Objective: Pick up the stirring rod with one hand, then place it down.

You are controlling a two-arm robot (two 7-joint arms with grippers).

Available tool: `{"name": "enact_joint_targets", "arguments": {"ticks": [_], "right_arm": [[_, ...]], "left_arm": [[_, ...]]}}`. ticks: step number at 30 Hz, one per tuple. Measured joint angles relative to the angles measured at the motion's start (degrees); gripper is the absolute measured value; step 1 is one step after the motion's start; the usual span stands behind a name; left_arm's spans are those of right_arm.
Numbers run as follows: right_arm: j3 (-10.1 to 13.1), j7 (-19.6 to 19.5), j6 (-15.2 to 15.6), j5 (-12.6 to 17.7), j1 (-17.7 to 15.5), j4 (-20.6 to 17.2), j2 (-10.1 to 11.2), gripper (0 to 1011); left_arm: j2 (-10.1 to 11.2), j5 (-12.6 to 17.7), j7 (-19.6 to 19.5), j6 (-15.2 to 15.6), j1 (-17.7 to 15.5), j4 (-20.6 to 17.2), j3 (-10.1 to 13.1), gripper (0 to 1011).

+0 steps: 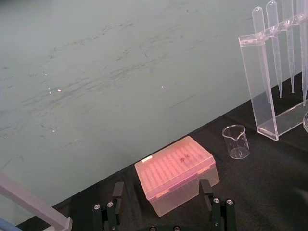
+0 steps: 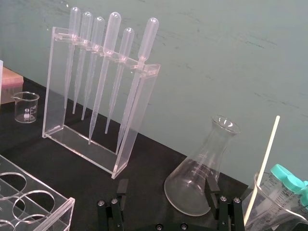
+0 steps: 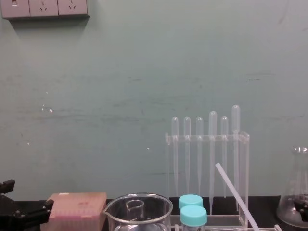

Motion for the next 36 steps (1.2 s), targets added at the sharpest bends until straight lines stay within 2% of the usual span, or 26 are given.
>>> {"name": "enact_joint_targets", "arguments": {"ticks": [36], "right_arm": [[0.0,0.0,0.0,0.0,0.0,0.0,0.0,1003]], "left_arm": [[0.0,0.0,0.0,0.0,0.0,0.0,0.0,1000]]}}
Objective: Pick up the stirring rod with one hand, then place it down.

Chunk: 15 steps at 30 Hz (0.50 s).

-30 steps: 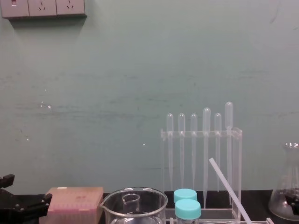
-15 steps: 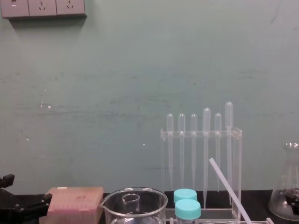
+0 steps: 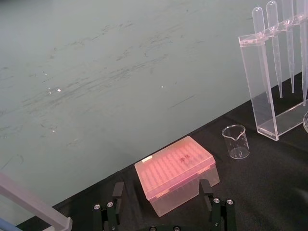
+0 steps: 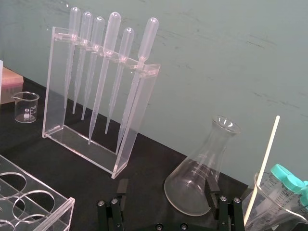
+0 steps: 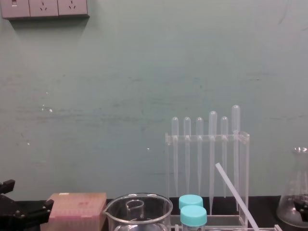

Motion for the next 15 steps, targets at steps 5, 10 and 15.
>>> {"name": "enact_joint_targets", "arguments": {"ticks": [5,10,15], "right_arm": [[0.0,0.0,0.0,0.0,0.0,0.0,0.0,1003],[0.0,0.0,0.0,0.0,0.0,0.0,0.0,1003],[0.0,0.0,0.0,0.0,0.0,0.0,0.0,1003]], "left_arm": [[0.0,0.0,0.0,0.0,0.0,0.0,0.0,1000],[0.0,0.0,0.0,0.0,0.0,0.0,0.0,1000],[0.0,0.0,0.0,0.0,0.0,0.0,0.0,1000]]}}
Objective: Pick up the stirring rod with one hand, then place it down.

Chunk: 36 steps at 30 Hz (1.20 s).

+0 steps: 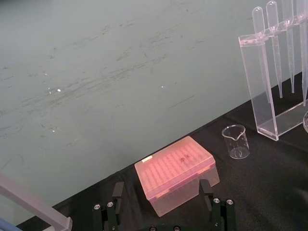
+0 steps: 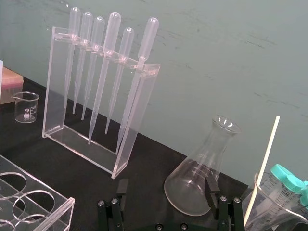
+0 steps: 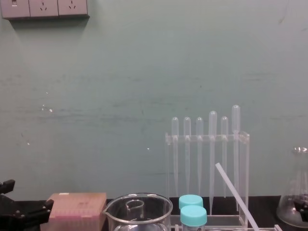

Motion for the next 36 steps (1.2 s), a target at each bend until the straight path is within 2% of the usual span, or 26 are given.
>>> {"name": "enact_joint_targets", "arguments": {"ticks": [16,21,22,26,29,34,36], "right_arm": [[0.4,0.0,-0.3,-0.3,-0.2,-0.1,-0.1,1003],[1.5,-0.8,-4.7,-3.0,-1.5,-2.7,0.2,1003],[1.5,-1.0,-6.6,-4.4,-1.7,-3.7,0.5,1003],[1.0,-0.7,-10.8,-7.4,-1.8,-5.4,0.8,1003],[-0.2,1.6,-14.7,-9.5,-0.9,-6.0,0.7,1003],[-1.5,5.3,-17.7,-10.1,0.6,-5.8,0.0,1003],[-2.0,7.9,-18.1,-8.6,1.4,-5.2,-0.4,1003]], "left_arm": [[0.0,0.0,0.0,0.0,0.0,0.0,0.0,1000],[0.0,0.0,0.0,0.0,0.0,0.0,0.0,1000],[0.0,0.0,0.0,0.0,0.0,0.0,0.0,1000],[0.0,0.0,0.0,0.0,0.0,0.0,0.0,1000],[0.0,0.0,0.0,0.0,0.0,0.0,0.0,1000],[0.0,0.0,0.0,0.0,0.0,0.0,0.0,1000],[0.0,0.0,0.0,0.0,0.0,0.0,0.0,1000]]}}
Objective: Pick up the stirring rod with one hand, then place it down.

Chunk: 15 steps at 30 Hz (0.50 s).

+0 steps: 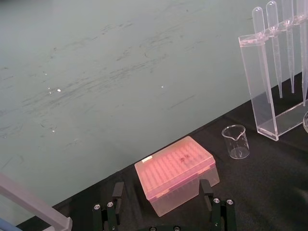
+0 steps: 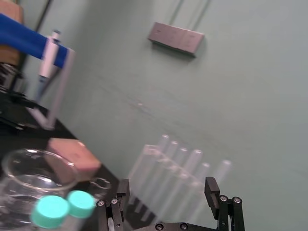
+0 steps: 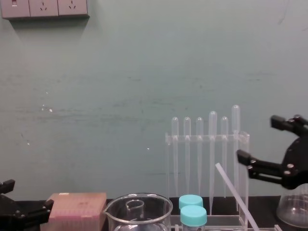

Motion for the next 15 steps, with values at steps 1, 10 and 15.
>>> {"name": "enact_joint_targets", "arguments": {"ticks": [1,10,15], "right_arm": [[-0.2,1.0,0.0,0.9,0.2,0.2,-0.2,1003],[0.0,12.4,7.7,14.0,2.5,3.5,-2.2,1003],[0.6,16.8,13.9,19.2,3.8,5.7,-3.3,1003]], "left_arm": [[0.0,0.0,0.0,0.0,0.0,0.0,0.0,1000],[0.0,0.0,0.0,0.0,0.0,0.0,0.0,1000],[0.0,0.0,0.0,0.0,0.0,0.0,0.0,1000]]}}
